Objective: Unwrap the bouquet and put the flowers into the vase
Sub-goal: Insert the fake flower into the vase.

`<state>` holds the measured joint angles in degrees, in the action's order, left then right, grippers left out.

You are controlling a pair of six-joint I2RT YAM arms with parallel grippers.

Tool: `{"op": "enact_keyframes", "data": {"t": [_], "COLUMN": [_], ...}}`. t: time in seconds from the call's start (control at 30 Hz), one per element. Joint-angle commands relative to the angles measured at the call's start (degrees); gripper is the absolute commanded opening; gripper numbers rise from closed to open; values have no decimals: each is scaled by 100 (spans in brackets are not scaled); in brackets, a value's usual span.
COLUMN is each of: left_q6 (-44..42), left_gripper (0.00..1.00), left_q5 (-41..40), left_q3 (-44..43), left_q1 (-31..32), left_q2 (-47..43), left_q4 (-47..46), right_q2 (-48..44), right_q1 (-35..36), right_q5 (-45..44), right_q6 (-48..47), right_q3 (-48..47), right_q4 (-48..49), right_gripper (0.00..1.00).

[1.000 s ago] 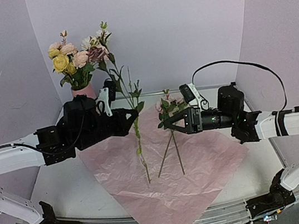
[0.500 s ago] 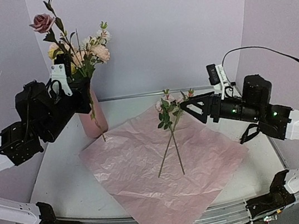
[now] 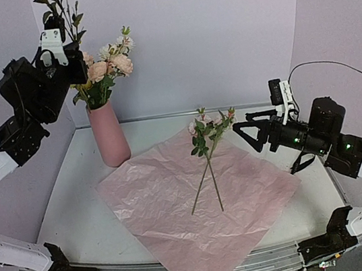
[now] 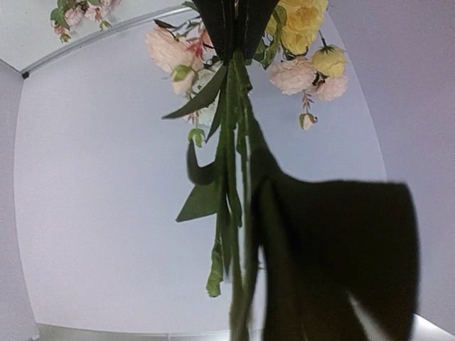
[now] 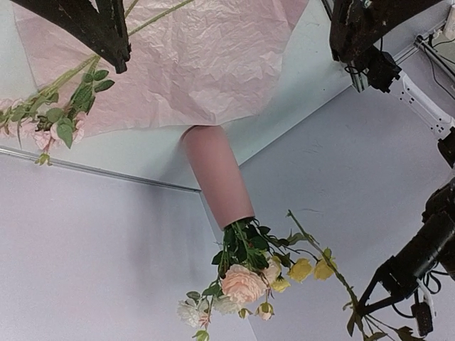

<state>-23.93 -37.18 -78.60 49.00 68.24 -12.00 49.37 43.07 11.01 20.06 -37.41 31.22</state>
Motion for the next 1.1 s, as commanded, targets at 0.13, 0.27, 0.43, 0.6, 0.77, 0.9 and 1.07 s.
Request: {"op": "enact_keyframes", "data": {"t": [0.13, 0.27, 0.43, 0.6, 0.77, 0.9, 1.07], "left_q6": [-507, -327, 23, 227, 498, 615, 644], "left_gripper": [0, 0, 0, 0, 0, 0, 0], "left_q5": [682, 893, 1132, 1270, 1462, 1452, 1184], "left_q3": [-906, -1034, -1029, -957, -729, -554, -446], "left_q1": [-385, -765, -1259, -1554, -1643, -1655, -1656], "left_q2": [757, 1049, 1291, 1502, 1602, 1695, 1863], "left_q4": [-777, -937, -1044, -1088, -1102, -1130, -1129], "right_q2": [-237, -327, -540, -685, -691, -646, -622], "right_q1": [26, 26, 26, 26, 26, 26, 26], "right_q5": [-142, -169, -320, -428, -457, -460, -481], "right_q6": [-187, -247, -391, -474, -474, -451, -386], "right_q3": [67, 146, 241, 311, 363, 364, 378], "right_q4": [182, 171, 114, 62, 63, 60, 60], "right_gripper": [98, 98, 98, 98, 98, 98, 98]}}
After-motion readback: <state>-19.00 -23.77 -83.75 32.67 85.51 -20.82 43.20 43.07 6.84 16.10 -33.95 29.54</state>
